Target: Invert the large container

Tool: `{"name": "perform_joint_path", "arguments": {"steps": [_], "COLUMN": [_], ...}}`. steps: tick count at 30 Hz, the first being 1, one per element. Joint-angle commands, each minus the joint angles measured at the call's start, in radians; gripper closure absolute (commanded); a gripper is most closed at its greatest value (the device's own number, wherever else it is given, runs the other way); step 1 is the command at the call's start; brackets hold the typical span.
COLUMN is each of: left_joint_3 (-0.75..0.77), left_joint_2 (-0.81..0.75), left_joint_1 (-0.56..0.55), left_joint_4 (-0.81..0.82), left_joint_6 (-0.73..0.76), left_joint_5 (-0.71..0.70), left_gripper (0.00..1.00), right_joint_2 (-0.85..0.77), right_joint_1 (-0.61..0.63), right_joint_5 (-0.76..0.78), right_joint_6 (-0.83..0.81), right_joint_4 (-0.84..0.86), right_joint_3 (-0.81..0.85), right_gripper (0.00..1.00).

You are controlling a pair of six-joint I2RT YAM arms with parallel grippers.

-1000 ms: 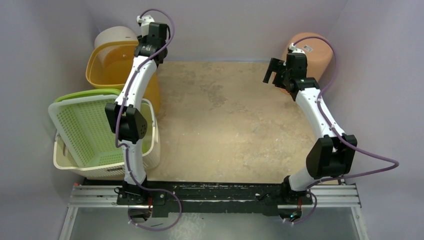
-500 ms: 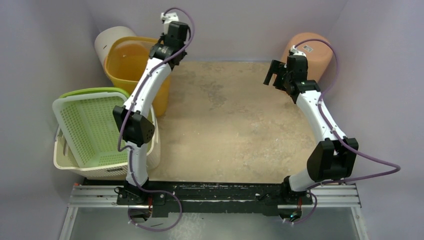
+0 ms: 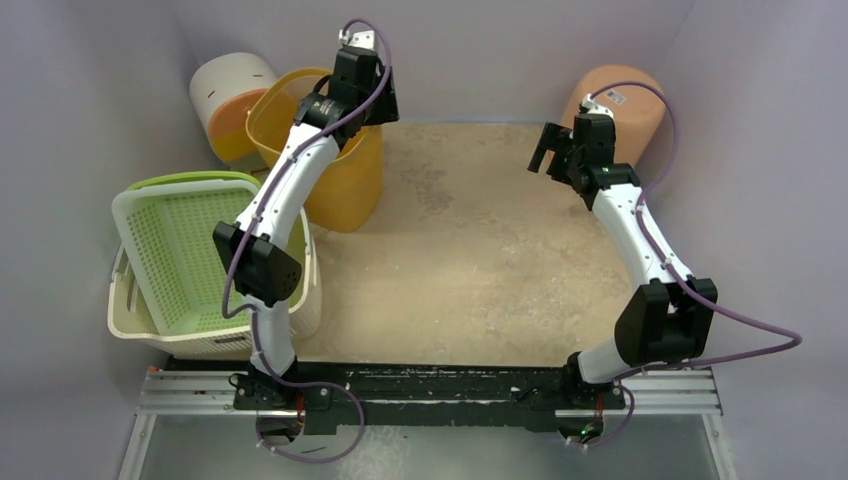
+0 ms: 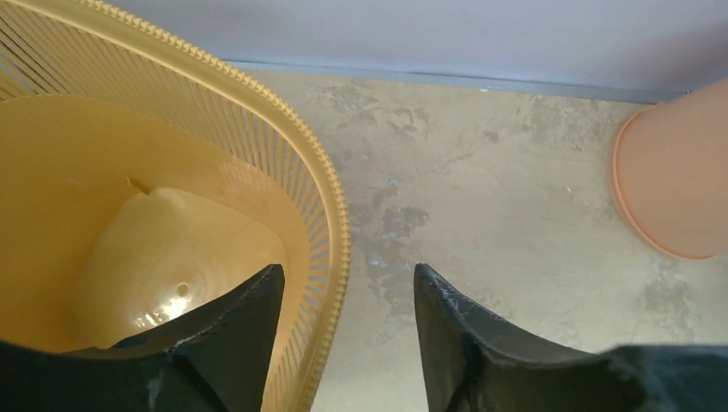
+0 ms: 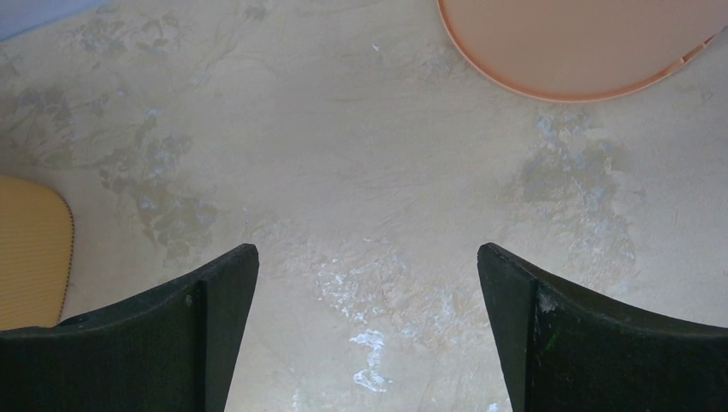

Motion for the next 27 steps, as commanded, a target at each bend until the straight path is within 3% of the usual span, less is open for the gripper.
{"name": "perform_joint_path", "arguments": {"steps": [1,5,7,13,16,22,27], "left_joint_3": [0.091,0.086,0.087,0.113,0.123,0.121,0.116], "left_joint_2": [0.014,0.037,0.055,0.140,0.150,0.094,0.004], "left_joint_1": [-0.003,-0.002,-0.003,-0.002,-0.002,-0.027,-0.110], "left_joint_4": [-0.065,-0.079,-0.088,-0.122,-0.124,-0.113,0.041], "left_joint_6": [0.051,0.101,0.124,0.182,0.194,0.179,0.064], "left_joint_5": [0.044,0.008,-0.020,-0.078,-0.068,0.080,0.233], "left_gripper": [0.43,0.39,0.44,0.72,1.00,1.00,1.00], "right_joint_2": [-0.046,-0.049,-0.052,-0.060,-0.066,-0.078,-0.071], "right_joint_1": [-0.002,-0.002,-0.003,-0.002,-0.002,-0.002,-0.002], "right_joint_5": [0.021,0.020,0.020,0.024,0.030,0.039,0.072], "right_joint_6": [0.002,0.000,-0.002,-0.015,-0.016,-0.013,-0.014], "right_joint_4": [0.030,0.025,0.025,0.017,0.014,0.021,0.023], "right_joint_3": [0.005,0.006,0.004,0.007,0.004,-0.022,-0.024], "right_gripper": [0.00,0.00,0.00,0.00,0.00,0.00,0.00]}}
